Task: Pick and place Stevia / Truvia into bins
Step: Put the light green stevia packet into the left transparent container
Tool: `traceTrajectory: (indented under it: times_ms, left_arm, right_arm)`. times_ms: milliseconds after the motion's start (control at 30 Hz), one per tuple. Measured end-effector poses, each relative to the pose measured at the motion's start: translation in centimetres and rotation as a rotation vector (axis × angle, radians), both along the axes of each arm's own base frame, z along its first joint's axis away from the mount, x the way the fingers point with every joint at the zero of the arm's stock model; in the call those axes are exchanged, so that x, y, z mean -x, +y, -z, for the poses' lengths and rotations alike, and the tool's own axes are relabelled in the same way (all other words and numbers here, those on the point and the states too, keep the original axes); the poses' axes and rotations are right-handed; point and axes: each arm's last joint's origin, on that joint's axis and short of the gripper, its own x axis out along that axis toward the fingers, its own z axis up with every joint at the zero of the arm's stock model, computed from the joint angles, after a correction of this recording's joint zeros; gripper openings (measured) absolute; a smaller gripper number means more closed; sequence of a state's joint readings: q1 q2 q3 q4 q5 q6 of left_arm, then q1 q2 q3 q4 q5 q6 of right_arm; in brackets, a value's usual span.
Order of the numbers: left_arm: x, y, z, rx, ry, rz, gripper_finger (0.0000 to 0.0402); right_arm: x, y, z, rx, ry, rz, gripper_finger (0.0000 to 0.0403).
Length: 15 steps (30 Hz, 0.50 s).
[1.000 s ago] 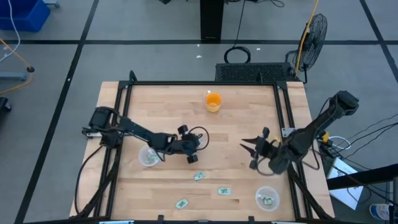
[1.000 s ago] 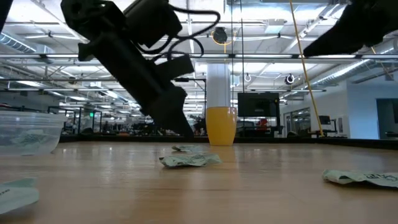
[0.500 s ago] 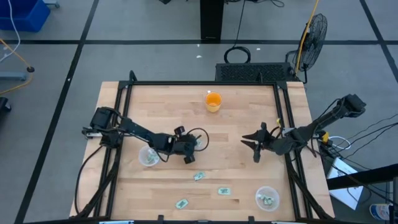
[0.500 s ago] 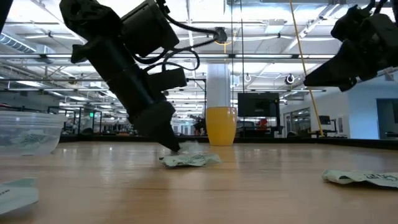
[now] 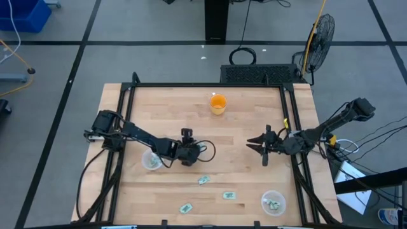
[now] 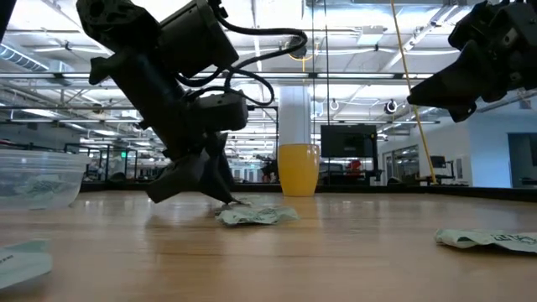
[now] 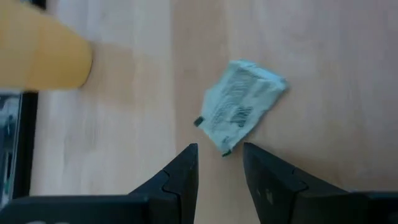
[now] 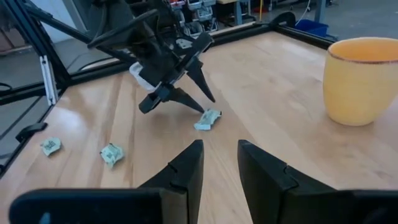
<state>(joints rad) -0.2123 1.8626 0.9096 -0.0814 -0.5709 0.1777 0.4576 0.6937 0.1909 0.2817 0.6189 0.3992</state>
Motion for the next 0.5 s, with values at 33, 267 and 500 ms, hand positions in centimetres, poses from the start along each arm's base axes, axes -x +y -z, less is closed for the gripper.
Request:
traceTrajectory:
  times_ms: [33,267,500]
  left_arm:
    - [0.0,0.0,0.0,-0.002,0.014,0.027,0.0133]
    - [-0.2,0.5,0.0,-0.003,0.029,0.068,0.0133]
    - [-0.5,2.3,-0.1,0.044,0.026,0.025,0.0127]
  right_arm:
    - [0.0,0.0,0.0,-0.001,-0.001,0.0,0.0091]
    - [0.0,0.0,-0.1,-0.003,-0.005,0.0,0.0091]
    - [-0.1,0.1,-0.1,-0.005,-0.01,-0.038,0.0091]
